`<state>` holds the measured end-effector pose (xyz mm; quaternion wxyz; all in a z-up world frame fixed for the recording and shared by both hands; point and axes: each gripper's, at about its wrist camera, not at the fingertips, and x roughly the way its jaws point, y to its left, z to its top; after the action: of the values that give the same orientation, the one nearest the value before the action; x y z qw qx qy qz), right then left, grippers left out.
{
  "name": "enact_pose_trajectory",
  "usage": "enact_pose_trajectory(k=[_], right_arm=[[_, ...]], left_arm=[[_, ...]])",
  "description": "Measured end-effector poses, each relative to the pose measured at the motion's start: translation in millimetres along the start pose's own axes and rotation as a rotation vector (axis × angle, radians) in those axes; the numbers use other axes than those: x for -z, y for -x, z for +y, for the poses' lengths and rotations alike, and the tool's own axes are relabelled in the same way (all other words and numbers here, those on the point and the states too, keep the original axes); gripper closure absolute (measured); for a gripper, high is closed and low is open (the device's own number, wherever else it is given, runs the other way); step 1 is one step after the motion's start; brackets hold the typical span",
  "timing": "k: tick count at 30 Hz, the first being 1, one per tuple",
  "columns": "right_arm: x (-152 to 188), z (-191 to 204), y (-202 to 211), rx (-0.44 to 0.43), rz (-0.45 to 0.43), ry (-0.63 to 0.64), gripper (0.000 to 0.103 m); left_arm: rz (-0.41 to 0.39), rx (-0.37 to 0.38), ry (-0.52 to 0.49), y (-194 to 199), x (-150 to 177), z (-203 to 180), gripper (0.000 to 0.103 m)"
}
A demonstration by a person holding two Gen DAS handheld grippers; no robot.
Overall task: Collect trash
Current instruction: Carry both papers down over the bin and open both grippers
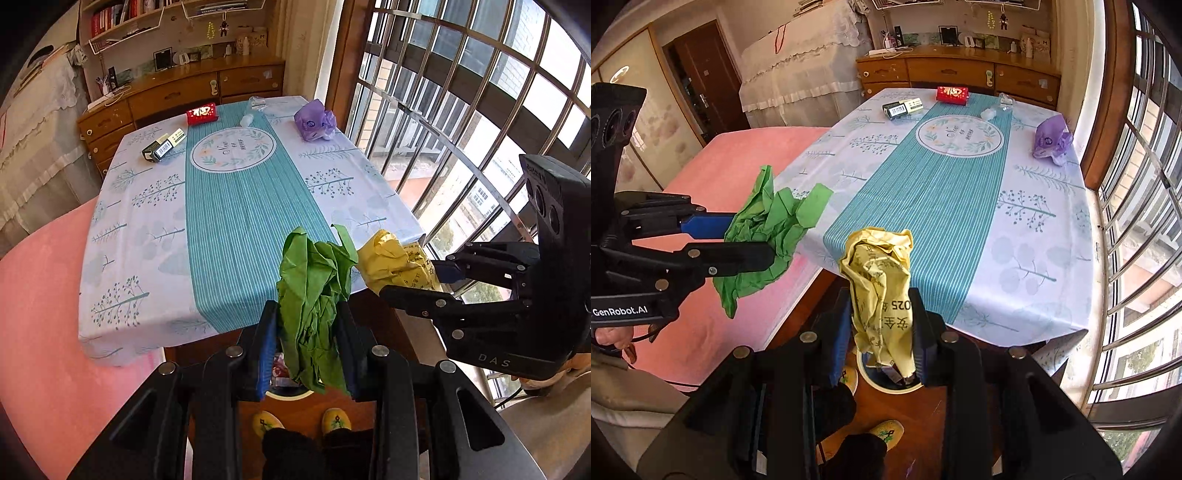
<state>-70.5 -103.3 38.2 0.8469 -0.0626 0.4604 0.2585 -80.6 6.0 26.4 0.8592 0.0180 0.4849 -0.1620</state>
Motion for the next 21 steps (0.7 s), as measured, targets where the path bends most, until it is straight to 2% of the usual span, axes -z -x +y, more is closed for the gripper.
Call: enact_pose_trajectory(k=[6,12,16,21], right_arm=[[16,-1,-16,0.009,0.033,-0.06,0.077],[40,-7,-54,0.042,0.077,-0.134,0.077],[68,-12,-98,0.06,0.106,-0.168,0.077],[110,-29,-165,0.064,0.151,-0.241,0.077]], left_arm=[[0.079,0.028,-0.013,-28,9,5,0.073],[0.152,0.094,-0.022,-78,35,11,0.073],[0.184,0.135,-0.058,-126,59,18,0.073],[0.201,0.139,-0.091,-196,91,34,0.072]])
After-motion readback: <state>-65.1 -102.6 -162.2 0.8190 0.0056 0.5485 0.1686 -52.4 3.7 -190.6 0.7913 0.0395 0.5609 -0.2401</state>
